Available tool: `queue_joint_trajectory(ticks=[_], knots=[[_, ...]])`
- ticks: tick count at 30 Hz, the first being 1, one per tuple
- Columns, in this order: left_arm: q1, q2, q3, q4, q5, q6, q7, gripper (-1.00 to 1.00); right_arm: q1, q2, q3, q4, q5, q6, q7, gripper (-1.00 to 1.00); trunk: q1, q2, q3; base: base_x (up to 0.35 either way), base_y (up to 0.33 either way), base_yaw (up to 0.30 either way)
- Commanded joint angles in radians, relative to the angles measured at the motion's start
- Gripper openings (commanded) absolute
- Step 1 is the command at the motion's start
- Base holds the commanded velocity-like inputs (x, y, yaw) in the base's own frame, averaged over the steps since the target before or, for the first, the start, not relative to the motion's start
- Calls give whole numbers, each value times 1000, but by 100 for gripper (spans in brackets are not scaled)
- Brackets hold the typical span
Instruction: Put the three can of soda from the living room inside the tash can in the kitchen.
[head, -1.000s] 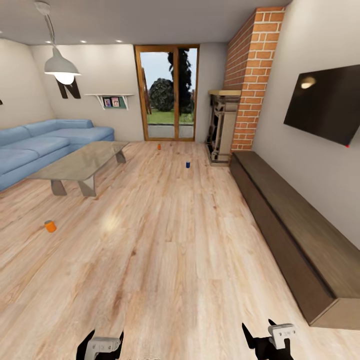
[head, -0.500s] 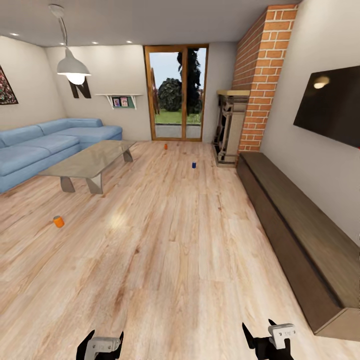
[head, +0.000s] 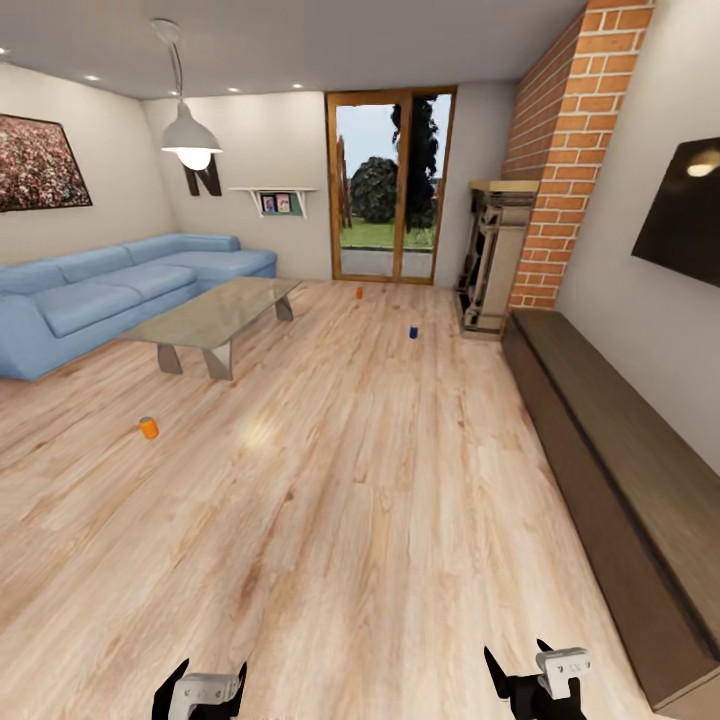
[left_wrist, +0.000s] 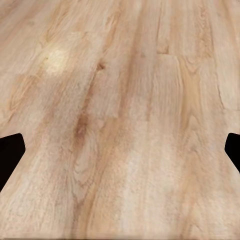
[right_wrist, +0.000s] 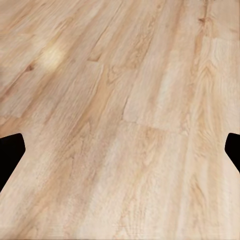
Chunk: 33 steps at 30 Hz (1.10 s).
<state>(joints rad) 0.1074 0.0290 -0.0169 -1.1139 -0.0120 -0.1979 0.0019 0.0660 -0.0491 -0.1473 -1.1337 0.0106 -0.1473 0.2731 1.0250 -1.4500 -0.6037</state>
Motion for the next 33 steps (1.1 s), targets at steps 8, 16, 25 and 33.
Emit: queue_joint_trajectory(ticks=[8, 16, 25, 33], knots=[[0, 0, 1, -6, 2, 0, 1, 100, 0, 0, 0, 0, 0, 0, 0, 100, 0, 0, 0, 175, -216, 249], [0, 1, 1, -7, 4, 0, -2, 100, 0, 0, 0, 0, 0, 0, 0, 100, 0, 0, 0, 245, -223, 250], [0, 2, 2, -7, 4, 0, -3, 100, 0, -1, 0, 0, 0, 0, 0, 100, 0, 0, 0, 304, -86, 250], [0, 2, 2, -8, 4, 0, 0, 100, 0, -1, 0, 0, 0, 0, 1, 100, 0, 0, 0, 326, -7, 250]])
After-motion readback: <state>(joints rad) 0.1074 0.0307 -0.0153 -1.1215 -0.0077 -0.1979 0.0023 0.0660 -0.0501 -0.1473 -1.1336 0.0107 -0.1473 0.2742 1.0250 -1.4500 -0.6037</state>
